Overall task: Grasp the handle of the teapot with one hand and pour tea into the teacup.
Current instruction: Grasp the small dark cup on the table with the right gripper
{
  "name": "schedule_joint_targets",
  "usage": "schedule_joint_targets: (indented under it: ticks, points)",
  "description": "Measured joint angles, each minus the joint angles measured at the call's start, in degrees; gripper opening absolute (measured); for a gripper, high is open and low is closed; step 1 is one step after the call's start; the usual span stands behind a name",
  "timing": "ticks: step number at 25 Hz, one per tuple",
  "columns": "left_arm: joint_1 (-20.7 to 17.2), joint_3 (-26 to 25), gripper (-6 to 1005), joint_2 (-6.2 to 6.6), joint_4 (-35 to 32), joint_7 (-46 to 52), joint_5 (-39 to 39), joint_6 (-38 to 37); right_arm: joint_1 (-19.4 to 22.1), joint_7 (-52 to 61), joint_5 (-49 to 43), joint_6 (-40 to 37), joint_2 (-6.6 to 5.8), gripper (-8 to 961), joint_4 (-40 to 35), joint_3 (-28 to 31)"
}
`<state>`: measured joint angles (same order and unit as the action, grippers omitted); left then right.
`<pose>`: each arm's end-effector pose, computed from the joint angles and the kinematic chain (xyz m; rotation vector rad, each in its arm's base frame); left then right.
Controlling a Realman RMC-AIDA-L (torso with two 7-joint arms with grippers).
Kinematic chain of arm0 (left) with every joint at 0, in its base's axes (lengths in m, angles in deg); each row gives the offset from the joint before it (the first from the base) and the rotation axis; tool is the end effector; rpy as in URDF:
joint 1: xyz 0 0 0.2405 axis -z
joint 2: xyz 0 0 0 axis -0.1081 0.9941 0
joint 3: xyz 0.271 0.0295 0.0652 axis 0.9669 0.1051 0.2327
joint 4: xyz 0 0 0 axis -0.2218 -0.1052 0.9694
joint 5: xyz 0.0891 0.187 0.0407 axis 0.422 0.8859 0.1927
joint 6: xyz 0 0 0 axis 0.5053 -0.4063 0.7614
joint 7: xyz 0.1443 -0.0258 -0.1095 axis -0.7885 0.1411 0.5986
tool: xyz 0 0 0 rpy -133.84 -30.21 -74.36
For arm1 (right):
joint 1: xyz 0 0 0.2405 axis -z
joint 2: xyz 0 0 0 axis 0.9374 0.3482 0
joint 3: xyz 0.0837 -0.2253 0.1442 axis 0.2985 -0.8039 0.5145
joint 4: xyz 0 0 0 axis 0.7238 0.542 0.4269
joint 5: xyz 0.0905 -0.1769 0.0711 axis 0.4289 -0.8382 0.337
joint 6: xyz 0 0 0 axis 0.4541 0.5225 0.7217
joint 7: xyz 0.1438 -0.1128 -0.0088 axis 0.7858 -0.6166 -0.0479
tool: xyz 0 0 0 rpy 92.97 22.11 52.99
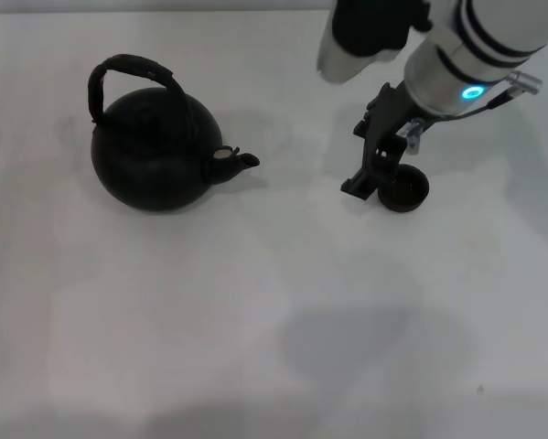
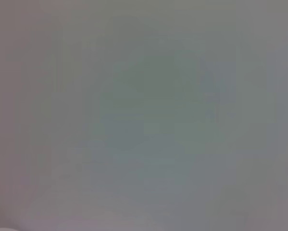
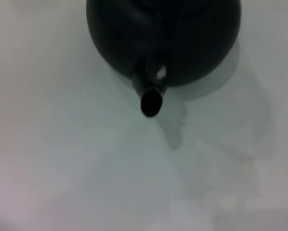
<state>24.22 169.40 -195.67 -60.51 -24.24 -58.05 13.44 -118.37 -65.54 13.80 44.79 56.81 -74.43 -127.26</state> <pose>-0.4140 0.3272 0.0214 -1.2644 -0.8654 -0.8839 0.1727 0.4036 -0.1016 -2.7925 0.2925 -0.7335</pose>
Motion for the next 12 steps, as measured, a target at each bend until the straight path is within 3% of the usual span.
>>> schedule_joint_targets:
  ticks: [12]
  points:
    - [-0.1,0.0,833,-0.17,0.0,0.0,-0.1,0.1,-2.9,1.9,-1.0,-4.6,0.31,850,7.9,-5.0]
